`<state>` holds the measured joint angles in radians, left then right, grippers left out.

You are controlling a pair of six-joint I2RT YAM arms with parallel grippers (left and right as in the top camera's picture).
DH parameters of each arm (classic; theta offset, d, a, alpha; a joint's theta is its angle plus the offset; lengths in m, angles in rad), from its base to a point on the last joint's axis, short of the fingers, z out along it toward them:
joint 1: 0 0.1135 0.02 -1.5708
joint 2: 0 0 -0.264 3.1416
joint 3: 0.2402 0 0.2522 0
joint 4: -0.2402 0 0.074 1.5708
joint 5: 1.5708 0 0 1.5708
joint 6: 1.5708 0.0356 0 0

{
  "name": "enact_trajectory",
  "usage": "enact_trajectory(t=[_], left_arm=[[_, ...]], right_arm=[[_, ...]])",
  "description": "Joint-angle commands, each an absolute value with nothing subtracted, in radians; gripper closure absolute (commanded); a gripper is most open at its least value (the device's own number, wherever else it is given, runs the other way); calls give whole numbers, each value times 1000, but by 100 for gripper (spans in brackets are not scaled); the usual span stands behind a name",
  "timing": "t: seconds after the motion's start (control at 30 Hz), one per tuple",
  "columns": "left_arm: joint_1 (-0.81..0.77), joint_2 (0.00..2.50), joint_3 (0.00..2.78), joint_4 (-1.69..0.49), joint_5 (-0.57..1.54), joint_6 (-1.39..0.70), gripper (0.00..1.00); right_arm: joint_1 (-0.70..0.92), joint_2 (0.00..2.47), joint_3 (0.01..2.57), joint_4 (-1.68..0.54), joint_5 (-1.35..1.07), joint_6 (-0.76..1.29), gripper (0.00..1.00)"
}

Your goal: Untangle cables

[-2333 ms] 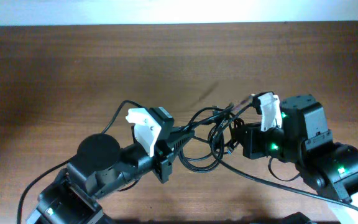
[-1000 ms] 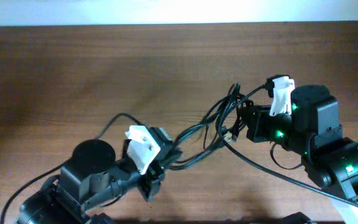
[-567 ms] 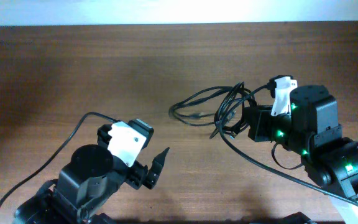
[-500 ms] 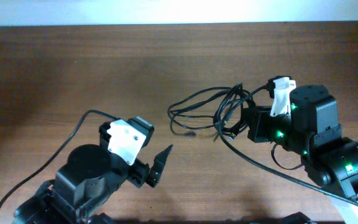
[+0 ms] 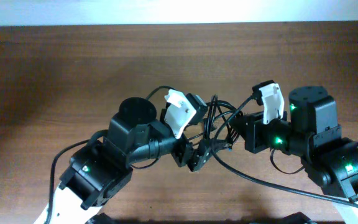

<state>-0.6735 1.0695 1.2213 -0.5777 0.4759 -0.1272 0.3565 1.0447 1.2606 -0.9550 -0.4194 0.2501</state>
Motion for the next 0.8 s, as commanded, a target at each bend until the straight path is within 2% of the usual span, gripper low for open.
enact_trajectory(t=[0.0, 0.1, 0.2, 0.23, 0.33, 0.43, 0.47, 0.5, 0.57, 0.77], left_arm=[[-673, 1106, 1230, -554, 495, -171, 25], [-673, 1107, 1230, -501, 494, -171, 45], [-673, 1117, 1230, -501, 494, -171, 84], [-673, 1126, 1230, -501, 494, -171, 93], [-674, 1154, 1230, -501, 495, -205, 99], [-674, 1159, 1230, -501, 494, -209, 100], [-674, 1159, 1230, -501, 494, -209, 100], [-673, 1159, 1230, -501, 493, -209, 100], [-673, 1158, 1230, -507, 460, -209, 100], [-671, 1124, 1230, -543, 324, -210, 100]], right_arm=[[353, 1039, 1282, -949, -461, 239, 96], [353, 1039, 1282, -975, -461, 239, 96], [353, 1039, 1282, -980, -464, 239, 96], [353, 1039, 1282, -980, -465, 239, 96], [353, 1039, 1282, -980, -465, 239, 96], [353, 1039, 1282, -980, -464, 239, 96], [353, 1039, 1282, -980, -464, 239, 77], [353, 1039, 1282, -981, -463, 239, 35], [353, 1039, 1282, -993, -458, 239, 0], [352, 936, 1282, -1018, -380, 239, 1]])
